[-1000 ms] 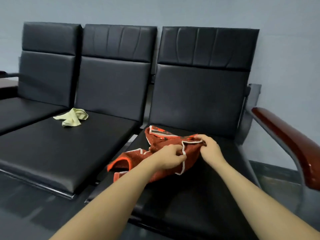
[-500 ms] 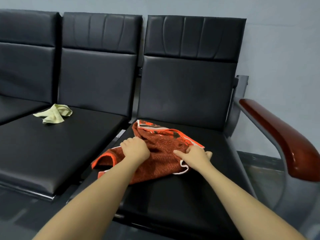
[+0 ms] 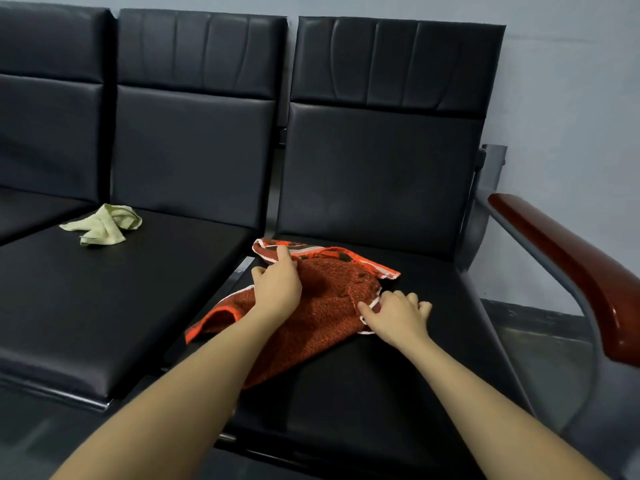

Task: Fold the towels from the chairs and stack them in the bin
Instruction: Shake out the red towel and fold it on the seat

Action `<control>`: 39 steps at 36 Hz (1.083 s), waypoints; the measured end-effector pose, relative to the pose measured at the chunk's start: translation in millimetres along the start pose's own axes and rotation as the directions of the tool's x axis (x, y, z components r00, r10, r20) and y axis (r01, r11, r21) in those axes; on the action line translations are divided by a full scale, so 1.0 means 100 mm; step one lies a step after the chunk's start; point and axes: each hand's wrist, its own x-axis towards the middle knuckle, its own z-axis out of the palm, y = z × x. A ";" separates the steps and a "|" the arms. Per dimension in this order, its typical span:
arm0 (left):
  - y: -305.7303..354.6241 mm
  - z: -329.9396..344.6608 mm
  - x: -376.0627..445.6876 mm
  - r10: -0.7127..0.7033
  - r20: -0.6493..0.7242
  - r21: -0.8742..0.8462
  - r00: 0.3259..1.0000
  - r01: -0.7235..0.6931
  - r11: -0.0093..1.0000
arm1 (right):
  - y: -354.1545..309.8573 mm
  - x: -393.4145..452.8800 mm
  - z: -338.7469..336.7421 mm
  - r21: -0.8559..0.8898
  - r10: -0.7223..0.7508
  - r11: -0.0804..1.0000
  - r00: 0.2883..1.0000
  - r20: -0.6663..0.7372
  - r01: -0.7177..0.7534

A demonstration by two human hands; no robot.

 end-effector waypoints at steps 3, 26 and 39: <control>0.05 -0.08 -0.02 -0.012 -0.061 -0.051 0.998 0.009 0.999 | 0.02 -0.06 -0.01 -0.046 -0.098 0.994 0.995 0.032 0.100; 0.46 -1.10 -0.11 0.010 -0.277 -0.352 0.961 -0.111 0.930 | -0.15 -0.26 -1.09 0.757 0.268 0.649 0.912 -0.312 0.068; 0.86 -1.80 0.17 0.156 -0.428 -0.106 0.890 -0.221 0.970 | -0.20 -0.19 -2.08 0.735 0.384 0.654 0.757 -0.529 0.182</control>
